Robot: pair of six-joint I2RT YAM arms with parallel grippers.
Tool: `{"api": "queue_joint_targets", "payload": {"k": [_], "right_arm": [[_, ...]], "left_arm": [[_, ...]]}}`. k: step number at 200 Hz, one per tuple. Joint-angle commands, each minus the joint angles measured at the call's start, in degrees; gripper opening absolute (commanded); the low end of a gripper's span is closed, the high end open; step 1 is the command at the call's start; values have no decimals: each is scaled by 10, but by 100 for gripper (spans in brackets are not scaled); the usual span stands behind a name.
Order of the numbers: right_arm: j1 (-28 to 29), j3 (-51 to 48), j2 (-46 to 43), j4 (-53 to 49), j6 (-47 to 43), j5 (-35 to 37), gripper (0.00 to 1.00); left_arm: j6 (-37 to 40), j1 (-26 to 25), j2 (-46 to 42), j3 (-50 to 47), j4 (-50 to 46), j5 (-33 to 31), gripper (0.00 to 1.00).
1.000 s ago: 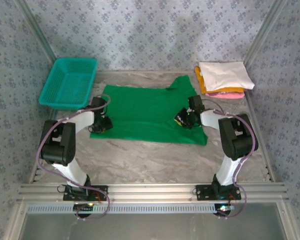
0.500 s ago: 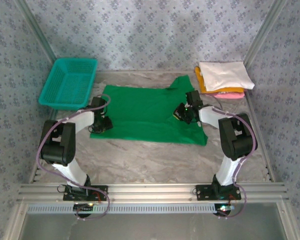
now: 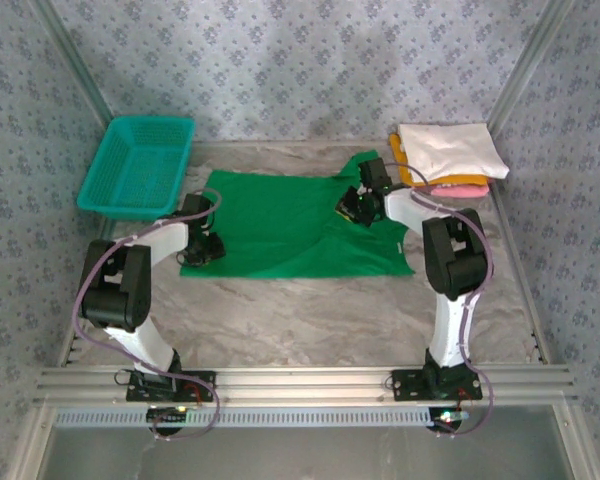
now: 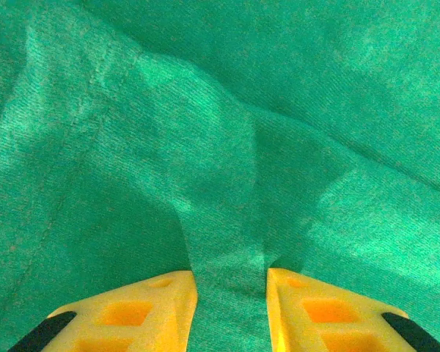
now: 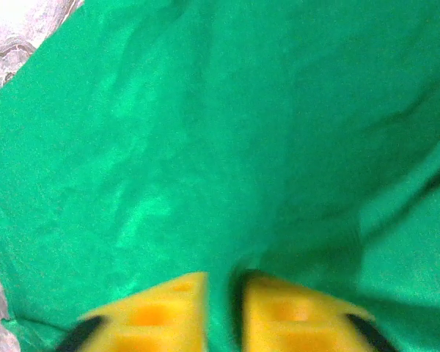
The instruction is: Fold and stack the t-shirts
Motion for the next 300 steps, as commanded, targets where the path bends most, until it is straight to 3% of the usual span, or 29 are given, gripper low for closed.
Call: {"api": "queue_joint_targets", "payload": {"k": [1,27,69,99,111,133,157,173,213,224,252,300], "right_arm": [[2,19,6,-36,-14,13,46],[-1,14,-27,-48,-20,6,55],[-4,-28,-82,-41,-21,-18,53],[0,-99,-101,17,-11,-33,28],[0,-150,-119,32,-4,-36,11],[-9,-220,-157,26,-2,-2,6],[-42,-288,-176,52,-1,-14,2],[-51,-296,-167,28,-29,10,2],[-91,-333,-145,48,-37,7,1],[-99,-339,-144,58,-37,-4,1],[-101,-335,-161,55,-45,-15,9],[-93,-294,-180,45,-56,-54,17]], "left_arm": [[11,0,7,-10,-41,-25,34],[13,1,13,-4,-41,-21,34],[16,1,13,9,-42,-20,34],[16,-2,7,11,-39,-20,34],[18,-2,6,10,-42,-21,33],[14,8,0,-5,-34,-27,31],[6,37,5,-26,-21,-13,30],[0,51,7,-37,-22,-15,23],[-12,64,-50,-53,-34,-36,25],[-5,63,-71,-43,-42,-34,28],[42,58,-88,23,-70,-17,49],[116,56,-5,145,-120,-18,55]]}}
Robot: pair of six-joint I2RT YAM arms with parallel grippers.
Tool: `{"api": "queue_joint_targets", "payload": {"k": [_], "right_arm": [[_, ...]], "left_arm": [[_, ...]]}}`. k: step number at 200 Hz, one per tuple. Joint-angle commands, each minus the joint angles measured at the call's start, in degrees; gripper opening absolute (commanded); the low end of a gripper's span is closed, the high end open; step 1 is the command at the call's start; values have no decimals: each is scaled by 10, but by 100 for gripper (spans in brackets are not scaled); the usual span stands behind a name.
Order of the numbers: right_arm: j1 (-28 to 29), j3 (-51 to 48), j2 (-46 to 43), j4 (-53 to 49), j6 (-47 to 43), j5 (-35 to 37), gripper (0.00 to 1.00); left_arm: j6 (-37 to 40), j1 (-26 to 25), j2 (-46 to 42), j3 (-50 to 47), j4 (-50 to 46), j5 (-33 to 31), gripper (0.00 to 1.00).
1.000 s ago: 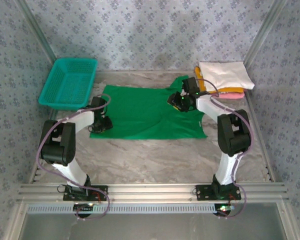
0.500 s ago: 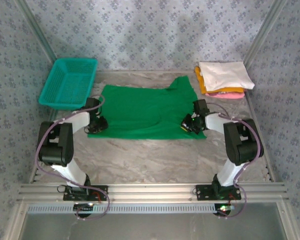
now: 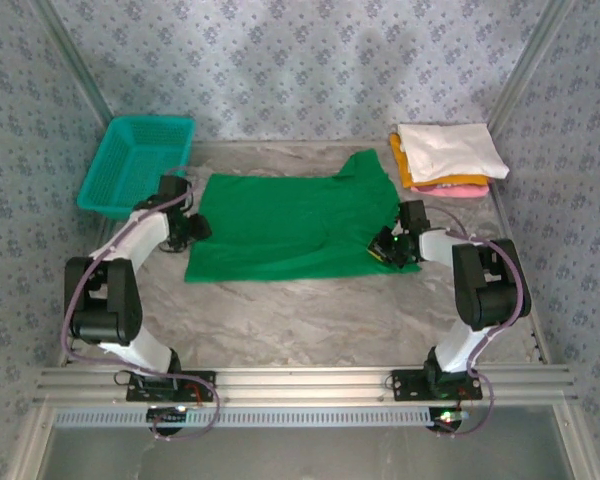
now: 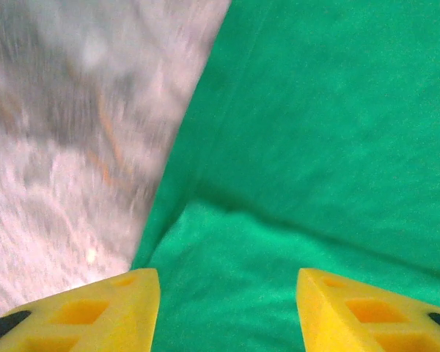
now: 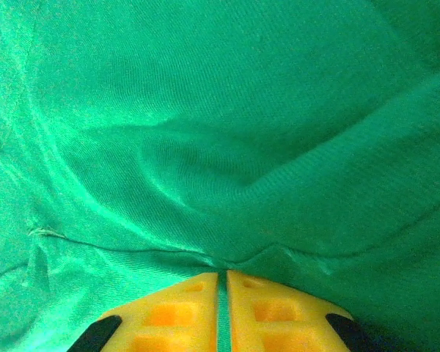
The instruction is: Fold and stack the t-shirts
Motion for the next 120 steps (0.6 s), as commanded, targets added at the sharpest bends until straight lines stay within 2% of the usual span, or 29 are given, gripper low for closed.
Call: {"api": "queue_joint_targets", "payload": {"k": [1,36,120], "right_arm": [[5,21,-14,-42,-17,-6,17],[13,52,-31,-64,-26,-3,20],[13,56,-31,-65,-26,-4,20]], "left_arm": [[57,-2,50,53,-49,-3,55],[78,-12,118,97,-85,-4,55],[75,-22,166,115,-92,-69,53]]}}
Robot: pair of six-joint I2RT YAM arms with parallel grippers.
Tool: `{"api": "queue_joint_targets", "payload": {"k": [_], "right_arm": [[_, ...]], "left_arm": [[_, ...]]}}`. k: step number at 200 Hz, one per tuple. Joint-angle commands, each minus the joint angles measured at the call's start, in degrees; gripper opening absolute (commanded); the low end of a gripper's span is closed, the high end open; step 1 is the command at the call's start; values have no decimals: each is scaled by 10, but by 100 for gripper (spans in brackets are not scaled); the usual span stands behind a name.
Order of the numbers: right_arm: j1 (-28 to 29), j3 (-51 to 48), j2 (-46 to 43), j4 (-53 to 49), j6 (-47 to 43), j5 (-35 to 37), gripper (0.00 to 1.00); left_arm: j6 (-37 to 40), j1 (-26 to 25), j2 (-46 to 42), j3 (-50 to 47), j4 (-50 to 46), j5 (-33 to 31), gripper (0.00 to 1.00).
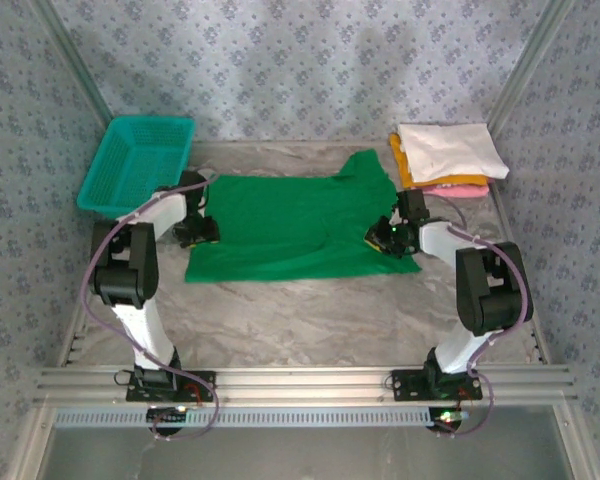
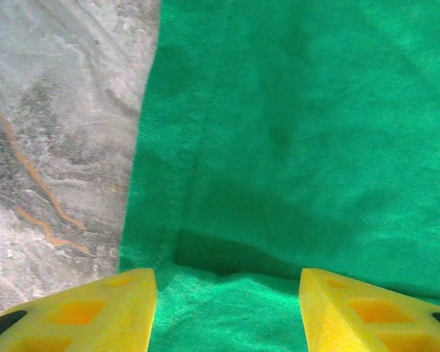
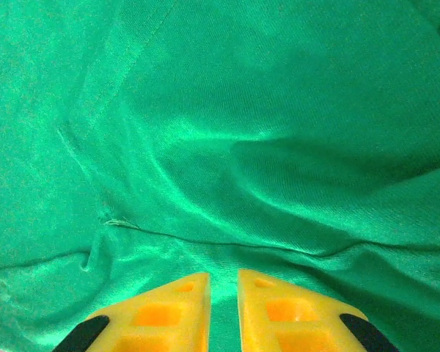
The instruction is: Fold and stack the t-shirts
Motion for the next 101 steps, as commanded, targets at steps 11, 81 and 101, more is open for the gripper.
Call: {"api": "queue_joint_targets", "payload": {"k": [11,81,101], "right_arm": [[0,4,-12,-18,-10,-2,20],[-6,4,-6,-15,-10,-6,20],[-8,3,-6,-17,-11,-5,20]], "left_arm": [[5,1,4,26,-24,-45,54],[2,0,23,26,-5,-34,52],[2,-2,28,28,-1,-35,40]]}}
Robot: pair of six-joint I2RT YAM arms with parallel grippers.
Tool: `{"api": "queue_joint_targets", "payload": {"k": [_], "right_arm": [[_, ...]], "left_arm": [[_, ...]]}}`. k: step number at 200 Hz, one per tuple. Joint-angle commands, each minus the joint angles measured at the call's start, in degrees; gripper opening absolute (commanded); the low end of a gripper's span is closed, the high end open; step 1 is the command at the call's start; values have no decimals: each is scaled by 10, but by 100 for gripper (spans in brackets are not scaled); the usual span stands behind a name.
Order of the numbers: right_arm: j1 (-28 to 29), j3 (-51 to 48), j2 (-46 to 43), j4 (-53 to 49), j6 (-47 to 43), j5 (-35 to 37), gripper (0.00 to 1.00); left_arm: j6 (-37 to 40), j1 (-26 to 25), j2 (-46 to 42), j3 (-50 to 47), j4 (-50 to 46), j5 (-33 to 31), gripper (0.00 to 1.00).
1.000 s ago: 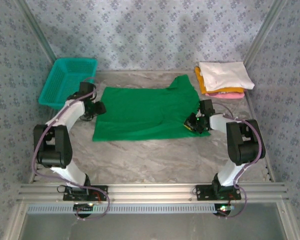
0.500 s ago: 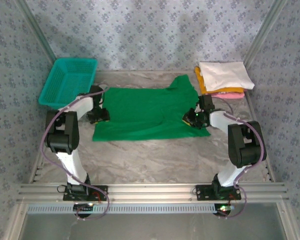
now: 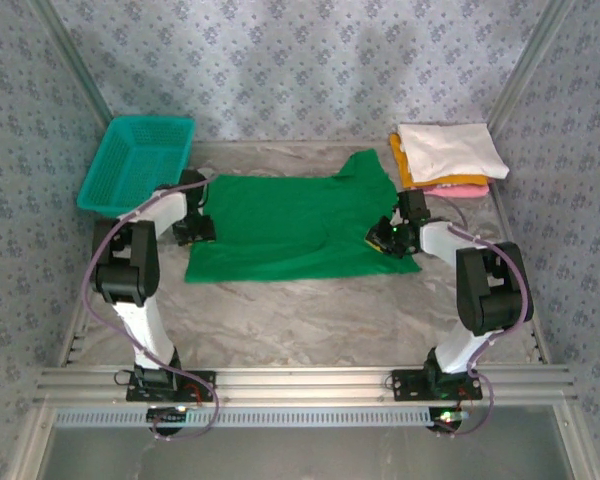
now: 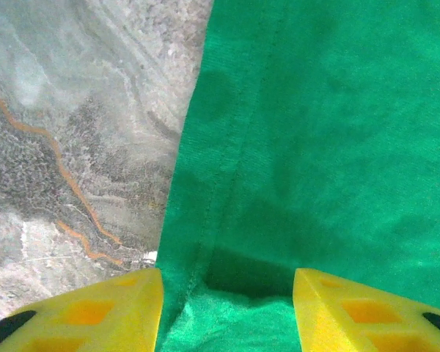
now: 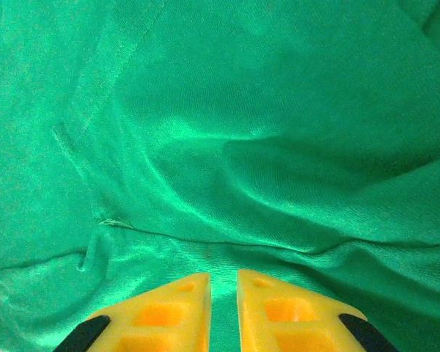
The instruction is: Fold and stack the t-shirts
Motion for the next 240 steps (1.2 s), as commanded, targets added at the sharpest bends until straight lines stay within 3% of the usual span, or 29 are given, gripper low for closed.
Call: {"api": "queue_joint_targets", "payload": {"k": [1,20,46,75,240], "right_arm": [[-4,2,-6,-12,-11,-5,20],[-5,-1,-7,-11,-9,-5,20],[-5,-2,-8,-10,-9,-5,20],[-6,-3,-6,-10,-9,-6,20],[-37,-24,-5,-2,7,19,20]], "left_arm": [[1,-2,15,17,2,-2,40],[3,-4,17,21,0,-4,26],[2,-5,11,25,-8,-13,22],[0,-8,6,25,-12,-19,0],[-4,-1,-49,45,10,-64,0]]}}
